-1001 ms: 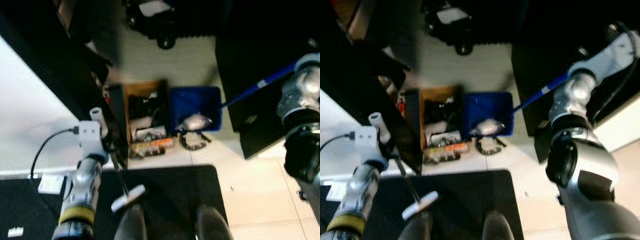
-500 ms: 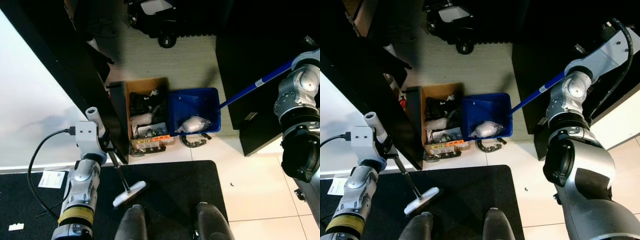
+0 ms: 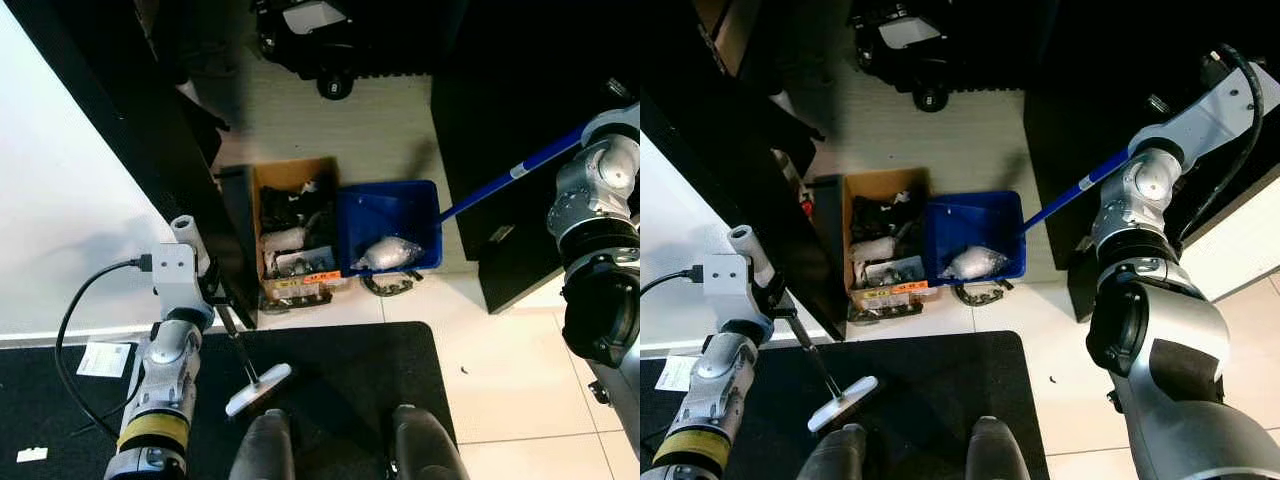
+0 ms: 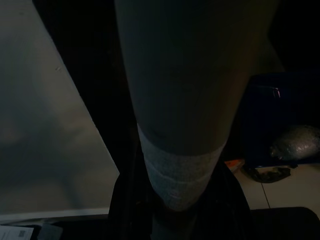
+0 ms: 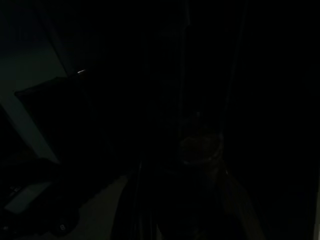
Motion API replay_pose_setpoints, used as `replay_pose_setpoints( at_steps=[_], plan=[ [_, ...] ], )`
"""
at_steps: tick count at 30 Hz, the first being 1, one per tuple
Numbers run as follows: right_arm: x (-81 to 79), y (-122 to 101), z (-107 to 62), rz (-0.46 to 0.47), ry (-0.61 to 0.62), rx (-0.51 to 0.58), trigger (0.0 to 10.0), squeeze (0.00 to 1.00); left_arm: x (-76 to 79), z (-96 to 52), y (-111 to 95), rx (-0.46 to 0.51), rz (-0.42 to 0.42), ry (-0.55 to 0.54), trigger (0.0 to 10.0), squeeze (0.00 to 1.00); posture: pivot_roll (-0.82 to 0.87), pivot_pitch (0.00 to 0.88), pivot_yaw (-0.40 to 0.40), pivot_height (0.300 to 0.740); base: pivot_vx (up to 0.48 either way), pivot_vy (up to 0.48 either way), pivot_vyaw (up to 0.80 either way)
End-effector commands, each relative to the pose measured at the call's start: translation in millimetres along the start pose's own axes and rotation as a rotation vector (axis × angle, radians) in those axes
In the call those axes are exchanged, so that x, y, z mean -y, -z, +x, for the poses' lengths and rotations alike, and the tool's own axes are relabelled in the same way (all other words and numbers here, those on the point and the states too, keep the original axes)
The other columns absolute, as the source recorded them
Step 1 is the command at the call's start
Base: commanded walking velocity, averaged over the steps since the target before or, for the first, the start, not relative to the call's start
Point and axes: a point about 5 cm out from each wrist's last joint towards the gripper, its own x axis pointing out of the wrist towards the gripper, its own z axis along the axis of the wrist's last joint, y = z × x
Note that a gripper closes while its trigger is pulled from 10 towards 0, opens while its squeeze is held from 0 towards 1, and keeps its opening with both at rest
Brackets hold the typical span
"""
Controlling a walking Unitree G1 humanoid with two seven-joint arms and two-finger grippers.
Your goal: Sweep floor
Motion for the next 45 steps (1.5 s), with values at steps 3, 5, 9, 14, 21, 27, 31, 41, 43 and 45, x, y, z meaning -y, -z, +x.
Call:
replay_pose_setpoints(
  at_steps=[3, 5, 9, 14, 21, 27, 31, 41, 43, 45],
  plan=[
    [-10.3, -7.3, 0.5, 0.047, -0.010, 0.032, 10.0, 0.00, 2.5, -2.7, 9.1, -0.036, 0.011, -0.013, 10.0, 0.00, 0.03, 0.078, -0.044, 0.740, 0.465, 0.000, 0.00],
    [-12.7, -6.6, -0.5, 0.048, -0.016, 0.030, 10.0, 0.00, 2.2, -2.9, 9.4, -0.038, 0.010, -0.020, 10.0, 0.00, 0.03, 0.077, -0.045, 0.740, 0.480, 0.000, 0.00],
    [-14.8, -5.7, -1.4, 0.051, -0.022, 0.027, 10.0, 0.00, 2.4, -2.8, 9.0, -0.034, 0.004, -0.018, 10.0, 0.00, 0.03, 0.077, -0.045, 0.740, 0.480, 0.000, 0.00],
    [-15.3, -5.4, -1.7, 0.052, -0.025, 0.026, 10.0, 0.00, 3.0, -2.5, 8.9, -0.029, -0.002, -0.017, 10.0, 0.00, 0.03, 0.077, -0.043, 0.740, 0.480, 0.000, 0.00],
    [-15.7, -5.6, -1.7, 0.050, -0.029, 0.028, 10.0, 0.00, 4.3, -2.3, 7.9, -0.017, -0.016, -0.021, 10.0, 0.00, 0.02, 0.077, -0.045, 0.740, 0.451, 0.000, 0.00],
    [-16.6, -6.0, -1.6, 0.051, -0.033, 0.028, 10.0, 0.00, 5.2, -2.8, 5.8, 0.003, -0.024, -0.016, 10.0, 0.00, 0.03, 0.078, -0.047, 0.740, 0.000, 0.000, 0.00],
    [-18.4, -6.4, -1.6, 0.051, -0.040, 0.028, 10.0, 0.00, 5.8, -3.9, 5.9, 0.007, -0.008, -0.012, 10.0, 0.00, 0.03, 0.079, -0.050, 0.740, 0.000, 0.000, 0.00],
    [-33.1, -7.5, -5.0, 0.031, -0.090, 0.039, 10.0, 0.00, 6.8, -5.4, 4.6, 0.020, 0.031, -0.015, 10.0, 0.00, 0.04, 0.084, -0.065, 0.740, 0.000, -0.103, 0.00],
    [-38.3, -7.8, -6.3, 0.023, -0.104, 0.041, 10.0, 0.00, 6.3, -6.5, 4.5, 0.025, 0.015, -0.026, 10.0, 0.00, 0.04, 0.087, -0.067, 0.740, 0.000, 0.000, 0.00],
    [-40.2, -7.8, -6.8, 0.020, -0.110, 0.042, 10.0, 0.00, 5.9, -6.9, 4.3, 0.028, 0.010, -0.030, 10.0, 0.00, 0.04, 0.087, -0.067, 0.740, 0.000, 0.000, 0.00]
  ],
)
